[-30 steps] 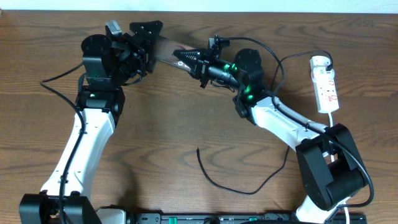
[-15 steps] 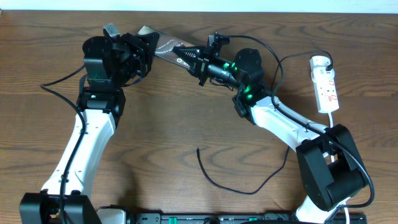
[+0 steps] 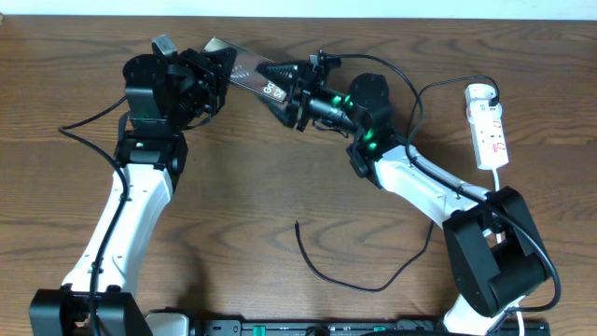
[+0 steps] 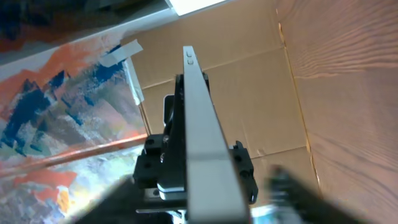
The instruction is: Plug charger to phone and switch on socket
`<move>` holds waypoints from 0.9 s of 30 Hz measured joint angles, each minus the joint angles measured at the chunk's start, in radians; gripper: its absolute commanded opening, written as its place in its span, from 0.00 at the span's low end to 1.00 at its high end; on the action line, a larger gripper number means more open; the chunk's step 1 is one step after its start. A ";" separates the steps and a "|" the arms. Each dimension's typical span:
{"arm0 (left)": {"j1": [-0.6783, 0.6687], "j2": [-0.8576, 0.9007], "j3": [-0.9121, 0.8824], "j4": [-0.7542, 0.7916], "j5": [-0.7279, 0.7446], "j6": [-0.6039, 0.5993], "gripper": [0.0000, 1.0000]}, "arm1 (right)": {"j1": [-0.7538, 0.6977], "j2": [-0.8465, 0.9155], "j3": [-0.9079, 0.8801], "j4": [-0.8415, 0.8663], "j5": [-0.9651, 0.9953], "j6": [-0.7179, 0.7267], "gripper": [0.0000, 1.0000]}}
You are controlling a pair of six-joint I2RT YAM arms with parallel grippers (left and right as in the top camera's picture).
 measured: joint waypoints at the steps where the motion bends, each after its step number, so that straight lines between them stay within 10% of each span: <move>1: 0.003 0.000 0.000 0.000 0.000 0.000 0.08 | 0.002 0.000 0.000 0.005 -0.002 -0.007 0.99; 17: 0.322 0.000 0.000 0.010 0.299 0.026 0.07 | -0.134 0.000 0.000 0.014 -0.142 -0.326 0.99; 27: 0.502 0.000 0.000 0.114 0.809 0.074 0.07 | -0.142 -0.001 0.009 -0.618 -0.263 -0.753 0.99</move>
